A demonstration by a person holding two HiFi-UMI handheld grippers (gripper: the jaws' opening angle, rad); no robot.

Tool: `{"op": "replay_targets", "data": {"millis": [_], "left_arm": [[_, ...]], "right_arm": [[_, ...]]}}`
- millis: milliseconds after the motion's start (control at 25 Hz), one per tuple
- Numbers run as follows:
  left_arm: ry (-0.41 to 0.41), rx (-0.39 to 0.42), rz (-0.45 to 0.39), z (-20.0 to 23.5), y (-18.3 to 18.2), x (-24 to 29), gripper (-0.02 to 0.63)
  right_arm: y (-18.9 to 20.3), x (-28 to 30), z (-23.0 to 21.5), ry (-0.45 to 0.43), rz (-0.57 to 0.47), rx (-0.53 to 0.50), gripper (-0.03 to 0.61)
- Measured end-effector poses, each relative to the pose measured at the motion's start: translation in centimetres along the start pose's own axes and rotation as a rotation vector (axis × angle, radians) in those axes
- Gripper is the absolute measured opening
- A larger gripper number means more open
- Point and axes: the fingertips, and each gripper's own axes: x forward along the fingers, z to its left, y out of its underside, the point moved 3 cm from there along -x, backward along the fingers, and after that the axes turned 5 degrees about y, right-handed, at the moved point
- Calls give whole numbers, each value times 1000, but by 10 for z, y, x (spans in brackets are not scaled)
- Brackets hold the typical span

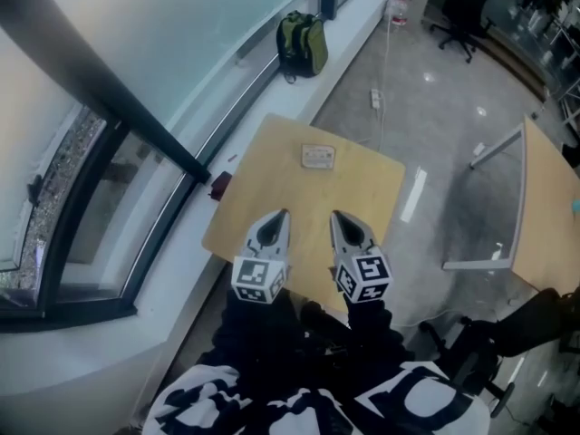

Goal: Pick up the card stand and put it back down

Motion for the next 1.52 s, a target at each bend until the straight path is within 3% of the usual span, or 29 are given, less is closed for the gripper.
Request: {"op": "replay_targets", "data": {"millis": [320,520,680,840,1040,1520], "left_arm": [[90,59,96,83,31,35,3],[204,83,91,116,41,76,5],[276,101,118,136,55,111,64],[345,96,156,145,75,140,103],[415,142,237,153,110,181,199],[559,151,269,152,146,277,201]], "right_arm": [[37,51,-17,13,75,27,17],[50,88,-33,6,88,21,15],[62,113,-42,25,114,46,15],[77,126,-50,53,144,80,17],[92,145,-59,42,159,95,17],[114,180,-91,60,213,121,15]]}}
